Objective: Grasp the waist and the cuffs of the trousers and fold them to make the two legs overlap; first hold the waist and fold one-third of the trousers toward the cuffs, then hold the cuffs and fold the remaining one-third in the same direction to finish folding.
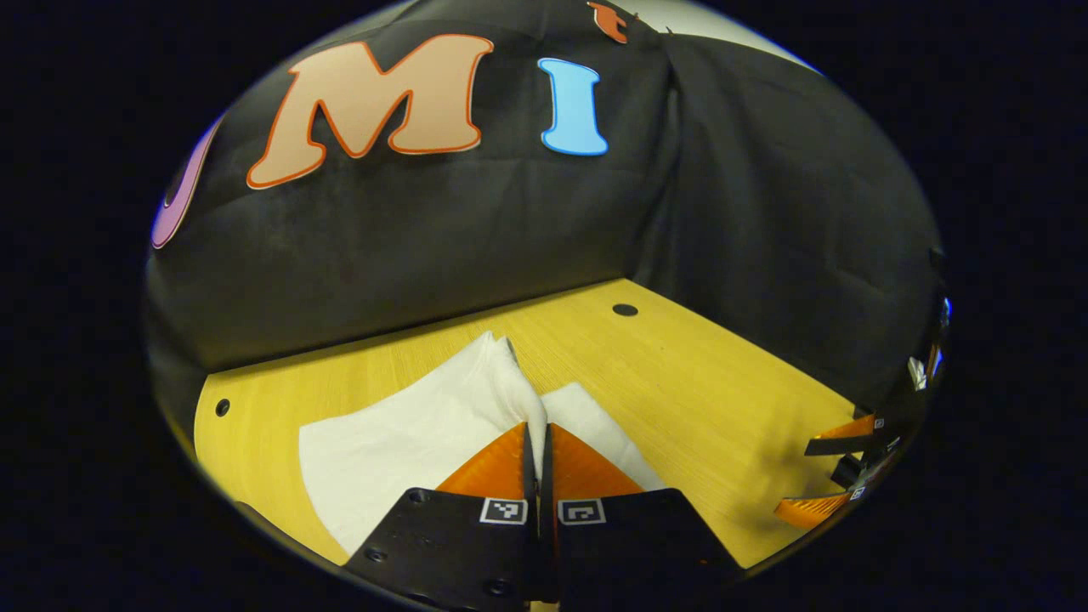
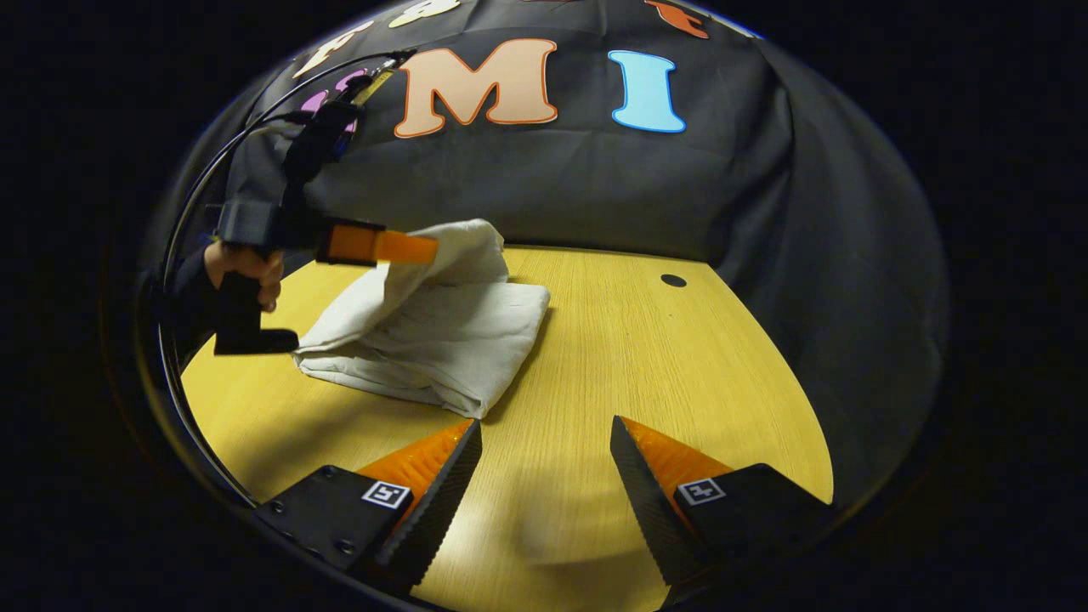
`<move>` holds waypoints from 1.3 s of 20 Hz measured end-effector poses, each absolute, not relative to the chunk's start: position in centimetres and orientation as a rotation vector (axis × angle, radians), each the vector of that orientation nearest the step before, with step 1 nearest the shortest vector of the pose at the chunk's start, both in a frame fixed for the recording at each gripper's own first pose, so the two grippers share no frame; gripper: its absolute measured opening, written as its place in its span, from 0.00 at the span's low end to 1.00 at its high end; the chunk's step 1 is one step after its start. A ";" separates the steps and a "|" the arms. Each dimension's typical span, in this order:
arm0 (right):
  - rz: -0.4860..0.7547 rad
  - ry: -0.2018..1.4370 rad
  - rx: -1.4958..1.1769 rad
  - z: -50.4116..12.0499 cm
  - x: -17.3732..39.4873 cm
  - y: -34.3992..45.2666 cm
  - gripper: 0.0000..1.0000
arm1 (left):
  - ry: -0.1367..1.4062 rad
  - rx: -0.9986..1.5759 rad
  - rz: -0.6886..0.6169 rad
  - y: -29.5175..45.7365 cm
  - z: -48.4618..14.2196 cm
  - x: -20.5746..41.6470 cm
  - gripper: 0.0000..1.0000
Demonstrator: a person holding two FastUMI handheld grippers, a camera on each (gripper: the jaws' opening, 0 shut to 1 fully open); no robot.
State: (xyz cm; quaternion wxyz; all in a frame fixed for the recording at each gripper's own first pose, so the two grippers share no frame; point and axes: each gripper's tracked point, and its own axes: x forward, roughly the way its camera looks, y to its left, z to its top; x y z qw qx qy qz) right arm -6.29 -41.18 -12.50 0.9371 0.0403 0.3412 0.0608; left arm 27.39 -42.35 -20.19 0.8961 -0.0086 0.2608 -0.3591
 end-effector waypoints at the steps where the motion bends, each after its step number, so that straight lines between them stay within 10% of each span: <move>1: 0.128 0.693 0.084 -12.5 -6.3 -41.2 0.98 | 0.549 -0.014 -0.742 -42.5 -20.9 26.8 0.00; 6: 0.157 0.669 0.108 -12.2 -6.1 -40.9 0.99 | 0.562 -0.022 -0.782 -43.7 -23.0 23.0 0.06; 8: 0.170 0.647 0.119 -12.0 -5.8 -40.9 0.99 | 0.549 -0.055 -0.819 -43.9 -22.1 21.6 0.31; 11: 0.176 0.595 0.135 -10.8 -4.9 -40.6 0.98 | 0.473 -0.026 -0.741 -40.7 -19.3 21.9 1.00; 26: 0.151 0.271 0.198 4.6 -0.4 -34.2 0.99 | 0.190 -0.005 -0.181 -14.5 -7.0 25.0 0.96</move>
